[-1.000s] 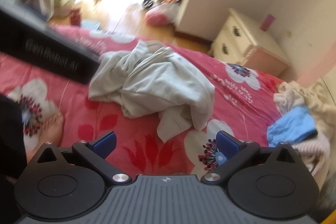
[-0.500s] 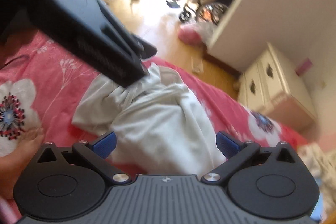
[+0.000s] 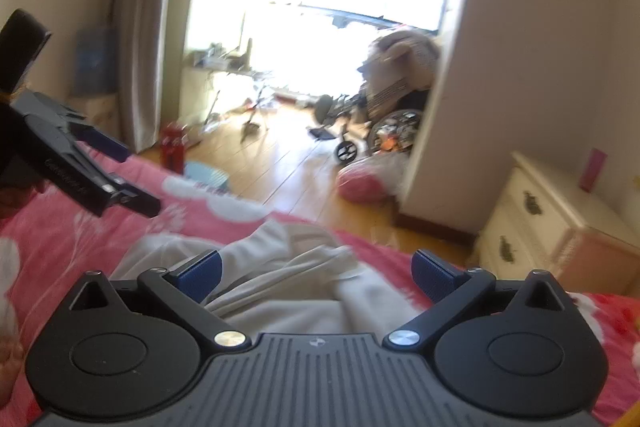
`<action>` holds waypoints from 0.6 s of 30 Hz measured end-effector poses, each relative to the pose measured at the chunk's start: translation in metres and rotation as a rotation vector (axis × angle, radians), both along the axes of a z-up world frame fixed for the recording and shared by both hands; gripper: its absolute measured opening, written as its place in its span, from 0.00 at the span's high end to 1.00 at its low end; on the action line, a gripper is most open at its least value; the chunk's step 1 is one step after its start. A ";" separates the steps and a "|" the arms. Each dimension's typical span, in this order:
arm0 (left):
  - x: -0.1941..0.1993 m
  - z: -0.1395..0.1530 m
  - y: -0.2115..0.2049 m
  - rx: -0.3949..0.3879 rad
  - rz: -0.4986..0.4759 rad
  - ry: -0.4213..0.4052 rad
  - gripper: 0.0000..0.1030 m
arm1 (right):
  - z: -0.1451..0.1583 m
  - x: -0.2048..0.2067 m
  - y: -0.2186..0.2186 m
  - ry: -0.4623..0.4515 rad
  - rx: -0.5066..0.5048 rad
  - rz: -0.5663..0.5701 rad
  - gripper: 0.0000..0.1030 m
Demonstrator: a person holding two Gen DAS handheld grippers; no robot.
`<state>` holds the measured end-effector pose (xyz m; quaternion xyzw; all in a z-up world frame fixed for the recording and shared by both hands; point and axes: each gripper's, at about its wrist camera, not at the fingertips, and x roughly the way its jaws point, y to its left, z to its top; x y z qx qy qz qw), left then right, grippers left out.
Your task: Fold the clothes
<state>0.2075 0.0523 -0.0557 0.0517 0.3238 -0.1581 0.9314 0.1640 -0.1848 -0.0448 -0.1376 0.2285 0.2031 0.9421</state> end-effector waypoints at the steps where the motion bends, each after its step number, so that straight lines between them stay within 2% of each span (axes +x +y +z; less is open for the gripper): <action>1: -0.001 -0.004 -0.001 0.006 -0.004 -0.005 0.00 | -0.003 -0.001 0.003 0.015 0.004 0.026 0.00; 3: -0.002 -0.012 -0.007 0.018 -0.027 0.003 0.00 | -0.008 -0.008 0.010 0.030 0.001 0.085 0.00; 6: -0.005 -0.022 -0.015 0.025 -0.090 0.024 0.02 | -0.019 -0.025 0.025 0.031 -0.062 0.152 0.02; 9: -0.006 -0.030 -0.027 0.043 -0.150 0.032 0.06 | -0.032 -0.041 0.042 0.026 -0.133 0.253 0.08; 12: -0.007 -0.035 -0.036 0.064 -0.171 0.037 0.12 | -0.049 -0.047 0.053 0.035 -0.225 0.291 0.30; 13: -0.007 -0.038 -0.038 0.067 -0.178 0.049 0.18 | -0.056 -0.047 0.052 0.039 -0.253 0.283 0.39; 14: -0.006 -0.042 -0.040 0.071 -0.184 0.062 0.25 | -0.062 -0.046 0.051 0.038 -0.279 0.268 0.42; 15: -0.004 -0.045 -0.041 0.076 -0.188 0.078 0.27 | -0.066 -0.044 0.050 0.035 -0.301 0.255 0.46; 17: -0.004 -0.050 -0.043 0.092 -0.188 0.091 0.31 | -0.065 -0.044 0.043 0.025 -0.311 0.228 0.68; 18: -0.004 -0.052 -0.043 0.102 -0.186 0.091 0.32 | -0.063 -0.044 0.039 0.020 -0.309 0.215 0.73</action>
